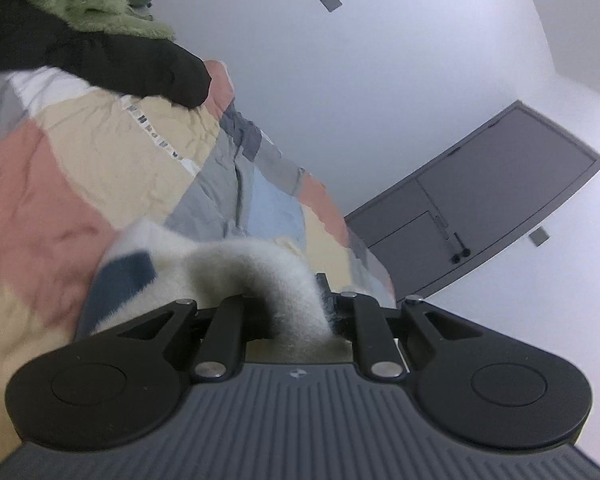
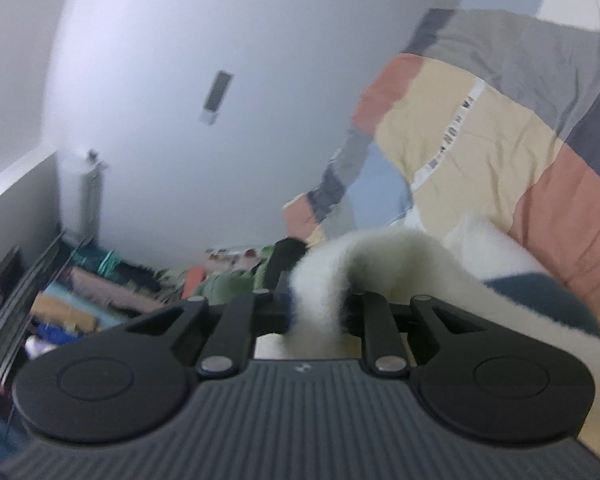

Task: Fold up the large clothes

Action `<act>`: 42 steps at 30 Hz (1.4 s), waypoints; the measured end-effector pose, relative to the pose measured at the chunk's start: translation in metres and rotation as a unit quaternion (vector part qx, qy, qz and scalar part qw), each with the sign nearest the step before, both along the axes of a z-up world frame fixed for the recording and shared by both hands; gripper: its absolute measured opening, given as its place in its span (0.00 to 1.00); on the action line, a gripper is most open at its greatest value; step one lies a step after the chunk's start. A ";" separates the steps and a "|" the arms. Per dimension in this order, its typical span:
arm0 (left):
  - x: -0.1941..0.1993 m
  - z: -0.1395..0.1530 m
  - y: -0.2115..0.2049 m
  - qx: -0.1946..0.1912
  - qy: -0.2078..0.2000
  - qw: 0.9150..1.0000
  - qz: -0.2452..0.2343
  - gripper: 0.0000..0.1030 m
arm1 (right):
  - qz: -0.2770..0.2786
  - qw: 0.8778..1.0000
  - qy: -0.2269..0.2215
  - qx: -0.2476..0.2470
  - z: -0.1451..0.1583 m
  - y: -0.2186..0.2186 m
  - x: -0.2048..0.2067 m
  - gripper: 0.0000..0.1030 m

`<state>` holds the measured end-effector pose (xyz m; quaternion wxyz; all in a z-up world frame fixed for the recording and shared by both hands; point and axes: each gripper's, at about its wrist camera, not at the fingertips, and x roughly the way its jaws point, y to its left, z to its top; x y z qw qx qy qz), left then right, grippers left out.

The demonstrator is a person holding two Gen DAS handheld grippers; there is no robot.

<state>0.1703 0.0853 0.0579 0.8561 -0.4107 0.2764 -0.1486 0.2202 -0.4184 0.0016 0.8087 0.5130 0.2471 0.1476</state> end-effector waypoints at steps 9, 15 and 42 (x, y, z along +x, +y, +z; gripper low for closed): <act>0.093 -0.064 -0.001 0.023 0.026 0.999 -0.023 0.17 | -0.018 0.999 0.039 0.014 -0.080 0.001 0.073 0.19; 0.128 -0.108 0.003 0.025 0.047 0.998 -0.022 0.17 | -0.014 0.996 0.086 -0.007 -0.127 0.008 0.115 0.20; 0.061 -0.040 -0.043 0.232 -0.047 0.971 -0.041 0.85 | 0.033 0.990 0.009 -0.135 -0.079 0.040 0.071 0.82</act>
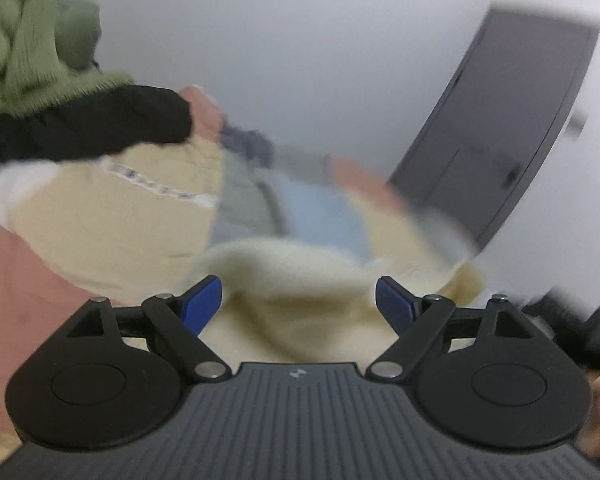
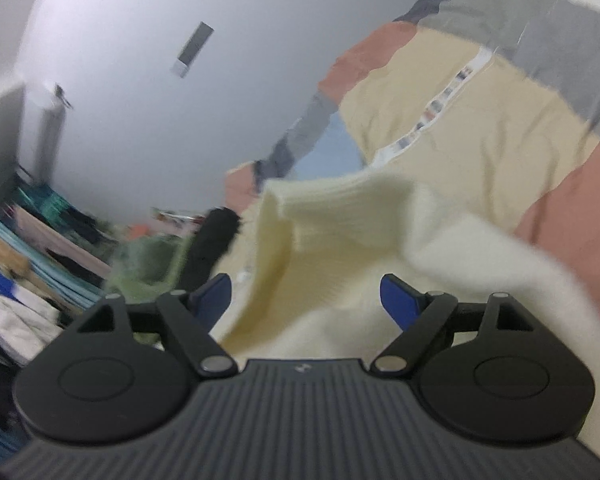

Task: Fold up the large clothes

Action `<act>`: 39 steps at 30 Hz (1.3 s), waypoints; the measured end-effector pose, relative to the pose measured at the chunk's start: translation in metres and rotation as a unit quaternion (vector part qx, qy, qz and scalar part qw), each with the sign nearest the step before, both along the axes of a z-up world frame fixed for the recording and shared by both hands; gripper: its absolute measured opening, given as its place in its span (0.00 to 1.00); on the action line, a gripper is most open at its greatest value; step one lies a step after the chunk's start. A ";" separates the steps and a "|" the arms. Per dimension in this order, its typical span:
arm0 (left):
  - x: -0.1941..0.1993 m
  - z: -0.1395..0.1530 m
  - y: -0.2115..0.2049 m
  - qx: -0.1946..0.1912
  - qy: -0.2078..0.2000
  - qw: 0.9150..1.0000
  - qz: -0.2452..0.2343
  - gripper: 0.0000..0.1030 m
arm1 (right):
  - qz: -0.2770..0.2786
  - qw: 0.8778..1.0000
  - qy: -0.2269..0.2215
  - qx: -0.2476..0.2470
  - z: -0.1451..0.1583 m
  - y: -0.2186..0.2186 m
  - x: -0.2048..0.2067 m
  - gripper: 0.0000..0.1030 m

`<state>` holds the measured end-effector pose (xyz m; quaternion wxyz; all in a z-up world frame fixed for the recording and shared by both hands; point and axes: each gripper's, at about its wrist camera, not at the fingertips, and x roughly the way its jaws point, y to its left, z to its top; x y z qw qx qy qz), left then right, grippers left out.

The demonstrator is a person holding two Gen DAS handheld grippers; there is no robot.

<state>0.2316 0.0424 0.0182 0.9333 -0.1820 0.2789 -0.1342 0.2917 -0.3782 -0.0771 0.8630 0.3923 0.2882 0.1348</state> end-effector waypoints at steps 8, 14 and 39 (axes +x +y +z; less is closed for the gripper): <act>0.017 -0.036 -0.016 0.131 0.057 0.989 0.043 0.84 | -0.003 0.976 0.004 -0.218 -0.005 0.021 0.020 0.65; 0.033 -0.045 -0.001 0.123 0.072 0.987 0.079 0.83 | -0.008 0.950 0.005 -0.312 -0.017 0.028 0.044 0.63; 0.056 -0.052 0.037 -0.010 0.048 0.995 0.090 0.14 | 0.012 0.923 0.007 -0.385 -0.025 0.048 0.089 0.39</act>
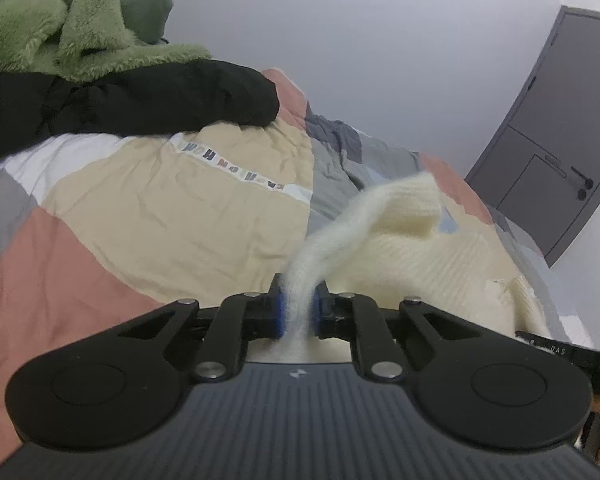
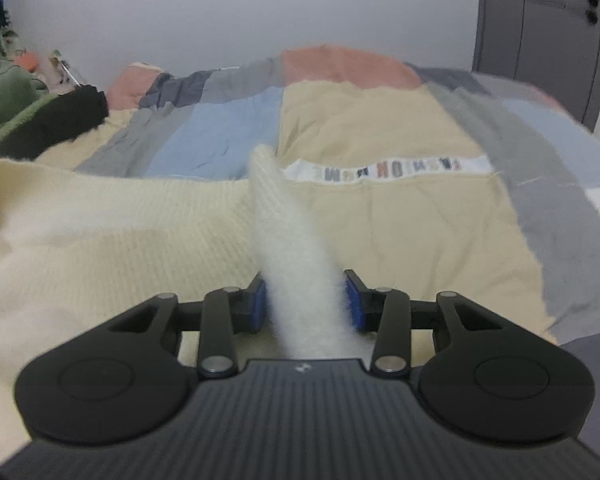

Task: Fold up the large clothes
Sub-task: 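Lay the folded edge down and open both tools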

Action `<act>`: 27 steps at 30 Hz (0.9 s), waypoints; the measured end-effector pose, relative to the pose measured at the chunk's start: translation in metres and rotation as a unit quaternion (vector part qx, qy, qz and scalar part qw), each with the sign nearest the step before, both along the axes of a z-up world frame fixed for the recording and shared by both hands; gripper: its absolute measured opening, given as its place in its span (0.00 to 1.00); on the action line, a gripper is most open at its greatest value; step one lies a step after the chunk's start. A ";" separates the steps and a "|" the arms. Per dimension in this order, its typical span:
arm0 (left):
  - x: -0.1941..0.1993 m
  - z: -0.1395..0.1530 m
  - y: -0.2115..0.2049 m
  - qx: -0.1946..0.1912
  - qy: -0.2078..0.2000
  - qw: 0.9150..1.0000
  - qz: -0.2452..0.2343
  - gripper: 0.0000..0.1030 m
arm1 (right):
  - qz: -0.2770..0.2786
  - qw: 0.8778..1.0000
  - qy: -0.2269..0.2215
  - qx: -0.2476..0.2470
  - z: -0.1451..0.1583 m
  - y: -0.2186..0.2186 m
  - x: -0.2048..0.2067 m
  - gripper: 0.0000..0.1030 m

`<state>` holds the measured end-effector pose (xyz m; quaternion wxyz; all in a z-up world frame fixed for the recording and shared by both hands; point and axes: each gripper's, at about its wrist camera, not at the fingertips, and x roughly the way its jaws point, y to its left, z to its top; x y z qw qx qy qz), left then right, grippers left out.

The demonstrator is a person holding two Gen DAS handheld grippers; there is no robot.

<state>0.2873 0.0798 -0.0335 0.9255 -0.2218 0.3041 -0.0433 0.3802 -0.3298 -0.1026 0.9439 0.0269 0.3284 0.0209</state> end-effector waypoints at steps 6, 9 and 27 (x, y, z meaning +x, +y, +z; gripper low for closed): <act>-0.011 0.012 0.006 -0.014 -0.022 1.000 0.009 0.13 | -0.033 0.995 -0.086 0.032 0.026 -0.020 -0.022 0.17; -0.012 0.017 0.006 -0.010 -0.027 0.999 0.013 0.13 | -0.061 0.991 -0.106 0.058 0.037 -0.034 -0.026 0.15; -0.003 -0.008 0.002 0.007 0.022 1.000 0.018 0.14 | -0.088 0.991 -0.011 0.103 -0.020 -0.050 0.001 0.17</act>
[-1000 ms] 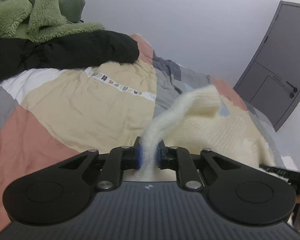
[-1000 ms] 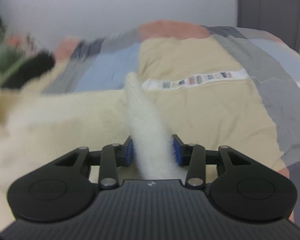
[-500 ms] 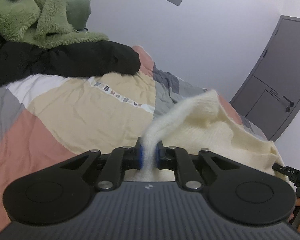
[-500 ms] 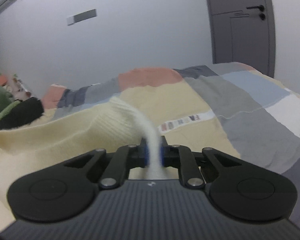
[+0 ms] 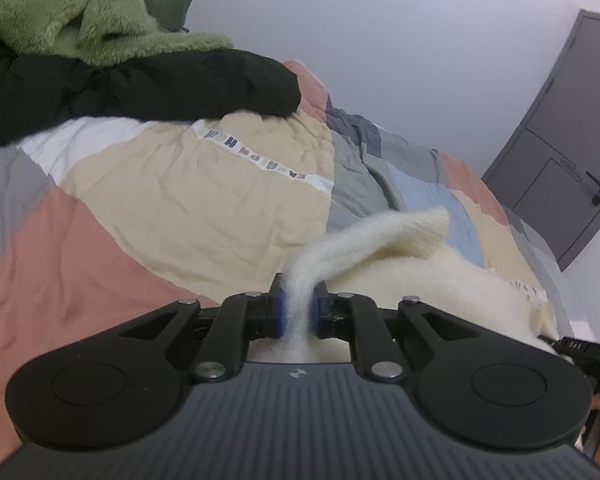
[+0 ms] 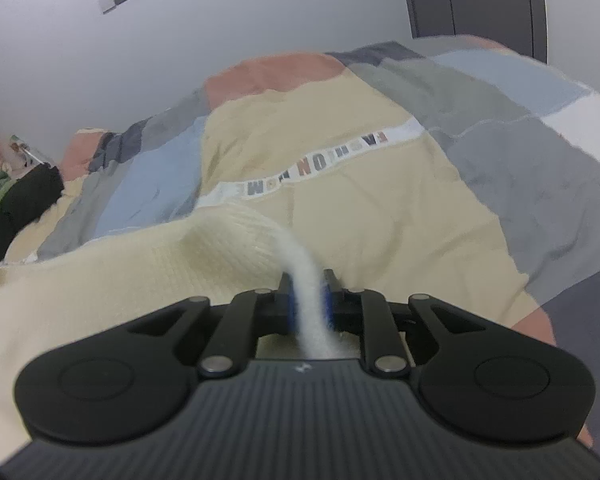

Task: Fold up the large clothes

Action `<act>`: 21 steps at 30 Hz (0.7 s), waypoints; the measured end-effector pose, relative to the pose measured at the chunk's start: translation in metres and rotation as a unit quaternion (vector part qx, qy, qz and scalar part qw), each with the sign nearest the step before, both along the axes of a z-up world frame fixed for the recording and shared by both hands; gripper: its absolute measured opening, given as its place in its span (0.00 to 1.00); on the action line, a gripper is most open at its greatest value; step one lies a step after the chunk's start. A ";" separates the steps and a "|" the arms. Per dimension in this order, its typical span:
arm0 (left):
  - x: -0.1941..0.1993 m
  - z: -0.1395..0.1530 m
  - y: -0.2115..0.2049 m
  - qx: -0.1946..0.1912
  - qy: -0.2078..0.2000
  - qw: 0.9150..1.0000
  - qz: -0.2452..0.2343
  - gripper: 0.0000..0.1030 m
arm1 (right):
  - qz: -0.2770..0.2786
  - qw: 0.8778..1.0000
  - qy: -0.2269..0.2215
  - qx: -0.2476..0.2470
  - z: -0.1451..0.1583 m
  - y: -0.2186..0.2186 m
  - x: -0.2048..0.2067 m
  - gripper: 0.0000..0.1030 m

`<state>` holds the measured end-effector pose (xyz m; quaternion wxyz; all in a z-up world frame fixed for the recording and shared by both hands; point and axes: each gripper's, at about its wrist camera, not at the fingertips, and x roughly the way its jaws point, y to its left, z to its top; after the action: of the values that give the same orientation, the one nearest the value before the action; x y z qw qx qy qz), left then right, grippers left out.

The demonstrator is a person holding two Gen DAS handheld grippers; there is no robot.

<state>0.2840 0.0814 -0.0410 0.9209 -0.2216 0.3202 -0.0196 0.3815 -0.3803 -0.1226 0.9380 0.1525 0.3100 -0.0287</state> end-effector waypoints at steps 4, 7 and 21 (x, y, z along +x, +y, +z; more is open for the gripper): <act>-0.013 0.010 -0.005 0.020 0.000 1.000 0.006 0.21 | 0.016 1.000 -0.015 -0.009 0.014 0.003 -0.017 0.24; -0.030 0.020 -0.004 0.017 -0.007 1.000 0.014 0.39 | 0.037 0.999 -0.025 -0.019 0.029 0.006 -0.036 0.40; -0.152 0.089 -0.044 0.050 -0.062 0.997 -0.021 0.42 | 0.107 0.989 -0.099 0.010 0.102 0.054 -0.162 0.47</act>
<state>0.1322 0.0376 0.0476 0.9485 -0.1666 0.2671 -0.0362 0.2190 -0.3263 -0.0206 0.9602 0.1304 0.2299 0.0899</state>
